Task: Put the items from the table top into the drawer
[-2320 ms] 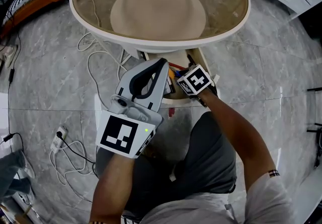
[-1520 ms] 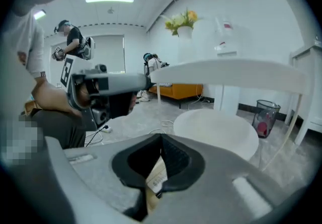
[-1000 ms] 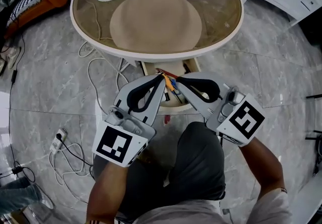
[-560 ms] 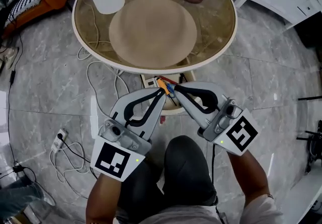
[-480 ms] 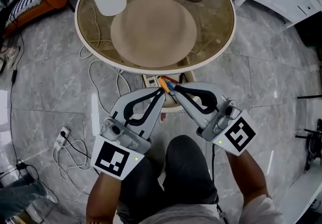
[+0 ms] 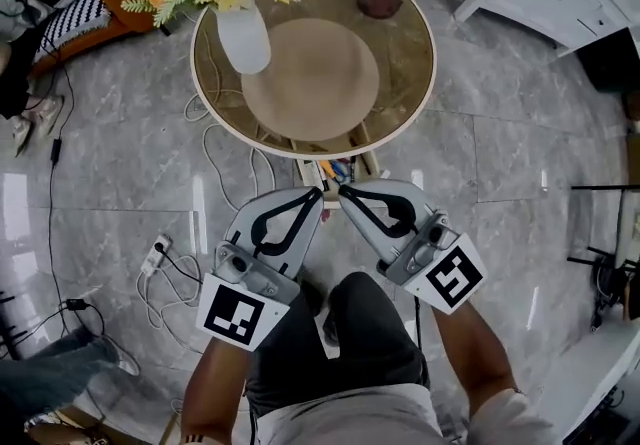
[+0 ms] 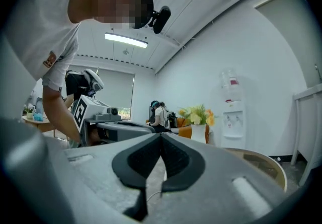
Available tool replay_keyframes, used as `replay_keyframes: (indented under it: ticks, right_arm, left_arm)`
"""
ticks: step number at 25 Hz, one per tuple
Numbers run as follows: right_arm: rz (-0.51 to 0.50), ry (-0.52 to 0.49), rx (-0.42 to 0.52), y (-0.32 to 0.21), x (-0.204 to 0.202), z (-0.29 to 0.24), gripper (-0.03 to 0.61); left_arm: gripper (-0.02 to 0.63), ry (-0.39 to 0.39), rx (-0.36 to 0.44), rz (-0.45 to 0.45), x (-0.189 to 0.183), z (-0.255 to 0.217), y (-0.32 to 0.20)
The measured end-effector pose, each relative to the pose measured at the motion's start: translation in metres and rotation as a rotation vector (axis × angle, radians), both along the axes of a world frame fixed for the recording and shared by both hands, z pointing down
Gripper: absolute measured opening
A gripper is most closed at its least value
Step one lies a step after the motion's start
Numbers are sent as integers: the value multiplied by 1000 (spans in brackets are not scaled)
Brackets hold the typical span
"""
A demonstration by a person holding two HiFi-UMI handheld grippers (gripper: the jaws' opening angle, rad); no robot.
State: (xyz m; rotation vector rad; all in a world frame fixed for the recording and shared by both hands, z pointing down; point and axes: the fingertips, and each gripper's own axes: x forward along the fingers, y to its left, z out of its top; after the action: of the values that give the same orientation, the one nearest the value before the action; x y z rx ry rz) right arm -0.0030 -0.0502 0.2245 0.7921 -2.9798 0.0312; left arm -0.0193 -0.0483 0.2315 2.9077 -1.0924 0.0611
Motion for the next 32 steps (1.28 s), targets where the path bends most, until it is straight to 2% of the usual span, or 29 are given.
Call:
replay_keyframes:
  ticks: [4, 8, 14, 23, 32]
  right_arm:
    - [7, -35, 4, 6, -12, -71, 0]
    - [-1, -46, 1, 15, -21, -139, 0]
    - [-2, -41, 4, 25, -32, -211, 0]
    - [51, -76, -4, 48, -40, -276, 0]
    - [69, -82, 23, 61, -33, -306, -2]
  left_arm:
    - [0, 2, -11, -6, -14, -62, 9]
    - [0, 37, -19, -32, -26, -129, 14]
    - [0, 49, 4, -21, -36, -204, 19]
    - [0, 104, 10, 20, -43, -275, 41]
    - [0, 126, 26, 25, -39, -308, 52]
